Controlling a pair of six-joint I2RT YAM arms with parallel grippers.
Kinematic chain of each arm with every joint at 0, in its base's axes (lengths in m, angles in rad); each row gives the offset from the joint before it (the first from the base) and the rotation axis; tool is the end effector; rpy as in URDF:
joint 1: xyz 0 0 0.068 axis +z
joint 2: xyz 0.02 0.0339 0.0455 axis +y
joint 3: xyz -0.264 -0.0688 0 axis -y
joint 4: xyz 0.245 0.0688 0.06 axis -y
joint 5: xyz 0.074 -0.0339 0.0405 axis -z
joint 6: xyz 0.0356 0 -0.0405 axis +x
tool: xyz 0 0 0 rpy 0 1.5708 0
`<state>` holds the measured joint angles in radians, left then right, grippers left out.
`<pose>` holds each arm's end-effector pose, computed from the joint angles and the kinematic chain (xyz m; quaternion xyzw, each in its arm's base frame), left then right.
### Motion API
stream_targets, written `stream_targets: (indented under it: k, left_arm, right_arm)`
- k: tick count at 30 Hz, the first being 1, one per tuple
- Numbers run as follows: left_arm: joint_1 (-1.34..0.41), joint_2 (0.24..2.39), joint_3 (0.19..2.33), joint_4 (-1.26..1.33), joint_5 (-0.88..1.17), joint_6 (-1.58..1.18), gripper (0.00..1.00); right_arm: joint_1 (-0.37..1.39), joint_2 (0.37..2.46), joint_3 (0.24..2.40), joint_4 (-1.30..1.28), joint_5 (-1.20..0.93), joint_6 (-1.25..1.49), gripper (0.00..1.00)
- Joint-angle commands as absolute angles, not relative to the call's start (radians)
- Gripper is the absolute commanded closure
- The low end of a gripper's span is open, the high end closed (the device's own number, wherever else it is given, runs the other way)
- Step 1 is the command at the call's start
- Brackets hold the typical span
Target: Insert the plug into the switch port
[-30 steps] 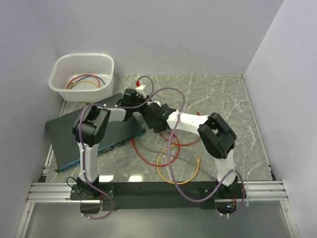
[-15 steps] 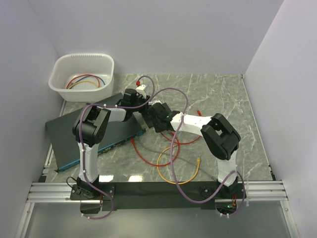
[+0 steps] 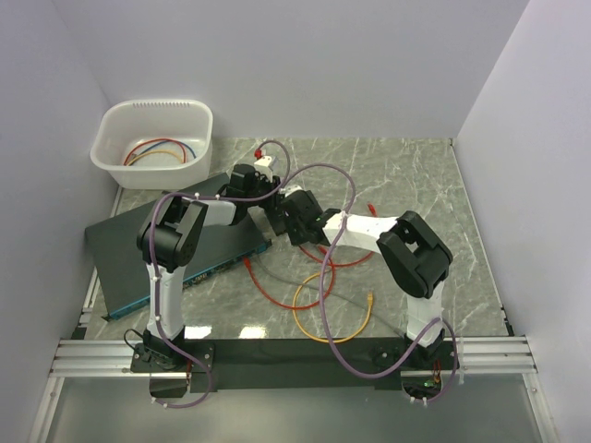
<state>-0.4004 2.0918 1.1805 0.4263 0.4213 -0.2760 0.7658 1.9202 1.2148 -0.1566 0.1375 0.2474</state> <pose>0.4024 -0.1861 0.1360 0.1599 0.8290 -0.3365 0.4172 0.2967 0.2785 0.1654 -0.2168 0.9105 0.1116 0.3340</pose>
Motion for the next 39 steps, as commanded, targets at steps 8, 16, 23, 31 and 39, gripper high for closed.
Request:
stream_targets:
  k: [8, 16, 23, 31, 39]
  left_arm:
    - [-0.494, 2.154, 1.138, 0.213, 0.647, -0.295, 0.99]
    - [-0.499, 2.163, 1.135, 0.218, 0.647, -0.301, 1.0]
    - [-0.502, 2.187, 1.147, 0.206, 0.65, -0.304, 0.99]
    - [-0.503, 2.217, 1.141, 0.219, 0.695, -0.336, 0.96]
    - [-0.505, 2.21, 1.135, 0.219, 0.686, -0.368, 0.75]
  right_arm:
    - [0.655, 1.966, 1.362, 0.362, 0.212, 0.261, 1.0]
    - [0.647, 1.951, 1.368, 0.437, 0.184, 0.261, 1.0]
    - [0.643, 1.875, 1.286, 0.544, 0.172, 0.271, 1.0]
    - [0.663, 1.815, 1.155, 0.577, 0.138, 0.279, 1.0]
    - [0.676, 1.844, 1.161, 0.451, 0.184, 0.279, 0.7]
